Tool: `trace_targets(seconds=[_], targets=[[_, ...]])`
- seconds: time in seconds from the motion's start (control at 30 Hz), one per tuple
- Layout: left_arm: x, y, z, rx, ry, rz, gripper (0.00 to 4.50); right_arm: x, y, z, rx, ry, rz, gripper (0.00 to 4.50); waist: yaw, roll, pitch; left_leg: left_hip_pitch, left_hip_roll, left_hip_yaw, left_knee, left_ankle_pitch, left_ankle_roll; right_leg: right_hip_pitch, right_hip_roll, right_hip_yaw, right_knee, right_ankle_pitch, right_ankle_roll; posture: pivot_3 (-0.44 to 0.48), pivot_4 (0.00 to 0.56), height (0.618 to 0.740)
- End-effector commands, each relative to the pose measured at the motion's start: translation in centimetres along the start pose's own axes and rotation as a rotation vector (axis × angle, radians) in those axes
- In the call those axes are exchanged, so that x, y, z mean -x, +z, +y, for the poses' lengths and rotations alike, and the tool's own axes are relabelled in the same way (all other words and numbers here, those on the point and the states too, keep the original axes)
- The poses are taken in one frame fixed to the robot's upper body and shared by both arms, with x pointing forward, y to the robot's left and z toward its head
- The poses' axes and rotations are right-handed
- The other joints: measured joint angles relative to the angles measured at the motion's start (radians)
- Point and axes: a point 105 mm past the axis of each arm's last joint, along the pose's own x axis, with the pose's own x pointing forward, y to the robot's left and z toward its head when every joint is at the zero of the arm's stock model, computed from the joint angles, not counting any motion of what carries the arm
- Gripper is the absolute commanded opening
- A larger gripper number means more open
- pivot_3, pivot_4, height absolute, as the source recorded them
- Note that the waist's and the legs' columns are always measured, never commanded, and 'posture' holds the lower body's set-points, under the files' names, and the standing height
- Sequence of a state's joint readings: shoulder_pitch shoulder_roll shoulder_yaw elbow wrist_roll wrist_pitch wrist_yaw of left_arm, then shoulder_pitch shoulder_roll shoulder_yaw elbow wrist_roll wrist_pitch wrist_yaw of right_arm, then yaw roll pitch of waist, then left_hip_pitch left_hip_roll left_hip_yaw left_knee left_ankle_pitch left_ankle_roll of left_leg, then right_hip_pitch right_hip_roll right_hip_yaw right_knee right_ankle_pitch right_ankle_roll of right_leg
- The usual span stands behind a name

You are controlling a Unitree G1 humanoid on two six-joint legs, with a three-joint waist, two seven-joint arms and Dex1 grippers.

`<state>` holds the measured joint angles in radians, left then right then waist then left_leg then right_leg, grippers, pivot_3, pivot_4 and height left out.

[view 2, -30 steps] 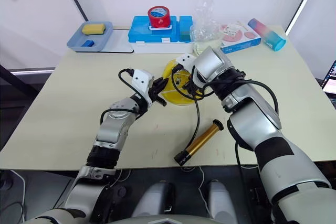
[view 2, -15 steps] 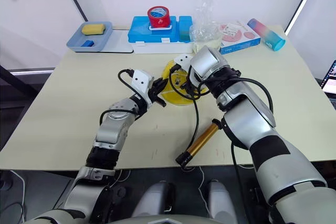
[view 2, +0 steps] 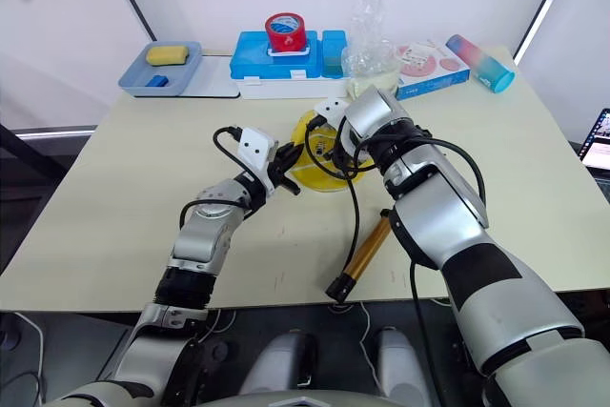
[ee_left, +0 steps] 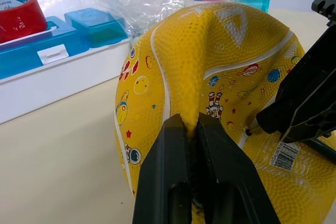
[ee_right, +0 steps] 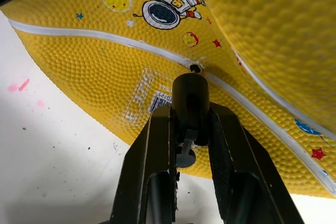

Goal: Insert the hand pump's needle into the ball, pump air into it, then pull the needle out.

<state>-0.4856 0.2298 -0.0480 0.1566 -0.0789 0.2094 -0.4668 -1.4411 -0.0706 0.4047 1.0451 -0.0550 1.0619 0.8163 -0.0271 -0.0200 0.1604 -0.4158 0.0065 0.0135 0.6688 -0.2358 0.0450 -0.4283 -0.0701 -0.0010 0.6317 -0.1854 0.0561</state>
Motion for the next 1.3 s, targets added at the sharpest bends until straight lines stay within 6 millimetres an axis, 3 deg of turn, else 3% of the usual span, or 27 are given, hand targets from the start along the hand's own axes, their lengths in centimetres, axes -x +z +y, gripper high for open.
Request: trace_targets(seconds=[0.03,0.2,0.23,0.27,0.33,0.37,0.4,0.6,0.93,1.1,1.3], targets=[[-0.5,-1.5,-3.0,0.037,-0.117,0.052,0.10,0.7,1.7,1.0,0.053,0.049,-0.070,0.32,0.000,0.000,0.000,0.000,0.000,0.000,0.000,0.000,0.000,0.000,0.000,0.000,0.000,0.000,0.000,0.000,0.150,0.739],[-0.6,-1.6,-2.2,0.063,-0.074,0.054,0.10,1.7,1.3,0.4,0.051,0.068,-0.084,0.32,0.002,0.000,0.000,-0.001,0.000,0.000,0.000,0.000,0.000,0.000,0.000,0.000,0.000,0.000,0.000,0.000,0.150,0.739],[-0.6,-1.6,-2.0,0.071,-0.063,0.055,0.00,1.9,1.1,0.2,0.055,0.072,-0.088,1.35,0.003,0.000,0.000,-0.001,0.000,0.000,0.000,0.000,0.000,0.000,0.000,0.000,0.000,0.000,0.000,0.000,0.150,0.739],[-0.6,-1.6,-1.9,0.077,-0.056,0.056,0.00,2.1,0.9,0.2,0.058,0.074,-0.091,1.89,0.005,0.001,0.000,-0.001,0.000,0.000,0.000,0.000,0.000,0.000,0.000,0.000,-0.001,0.000,0.000,0.000,0.150,0.739],[-0.6,-1.6,-1.5,0.082,-0.039,0.057,0.00,2.5,0.3,-0.2,0.089,0.073,-0.107,2.25,0.009,0.002,0.001,-0.001,0.000,0.000,0.000,0.000,0.000,0.000,-0.001,0.000,-0.001,0.000,0.000,0.000,0.150,0.739],[-0.6,-1.6,-1.4,0.085,-0.032,0.058,0.00,2.7,0.1,-0.4,0.099,0.075,-0.115,2.88,0.014,0.002,0.001,-0.001,-0.001,0.000,0.000,0.000,0.000,0.000,-0.001,0.000,-0.001,0.000,0.000,0.000,0.150,0.739],[-0.5,-1.7,-1.2,0.089,-0.022,0.060,0.00,2.9,-0.2,-0.6,0.106,0.073,-0.123,3.21,0.019,0.002,0.001,-0.002,-0.001,-0.001,0.000,0.000,0.000,0.000,0.000,-0.001,-0.001,0.000,0.000,0.000,0.150,0.739],[-0.6,-1.8,-0.5,0.093,0.006,0.067,0.00,4.9,-1.3,-2.0,0.122,0.041,-0.219,3.21,0.015,0.002,0.001,-0.004,-0.001,-0.001,0.000,0.000,0.000,0.000,-0.001,-0.001,-0.004,0.000,0.000,0.000,0.150,0.739],[-0.6,-1.7,-0.6,0.093,0.006,0.065,0.00,6.9,-1.8,-0.2,0.041,0.098,-0.522,3.21,0.021,0.002,0.001,-0.003,-0.001,-0.001,0.000,0.000,0.000,0.001,-0.001,-0.001,-0.004,0.000,0.001,0.000,0.150,0.739],[-0.6,-1.9,-0.6,0.082,-0.003,0.071,0.00,7.2,-2.7,0.6,-0.046,0.098,-0.633,3.21,0.019,0.002,0.001,-0.003,-0.001,-0.002,0.000,0.000,0.000,0.001,0.000,-0.001,-0.004,0.000,0.001,0.000,0.150,0.739],[-0.6,-1.9,-0.8,0.081,-0.010,0.072,0.00,6.3,-3.4,-0.4,-0.160,0.031,-0.674,3.21,0.018,0.002,0.001,-0.002,0.000,-0.001,0.000,0.000,0.000,0.001,0.000,-0.001,-0.004,0.000,0.001,0.000,0.150,0.739]])
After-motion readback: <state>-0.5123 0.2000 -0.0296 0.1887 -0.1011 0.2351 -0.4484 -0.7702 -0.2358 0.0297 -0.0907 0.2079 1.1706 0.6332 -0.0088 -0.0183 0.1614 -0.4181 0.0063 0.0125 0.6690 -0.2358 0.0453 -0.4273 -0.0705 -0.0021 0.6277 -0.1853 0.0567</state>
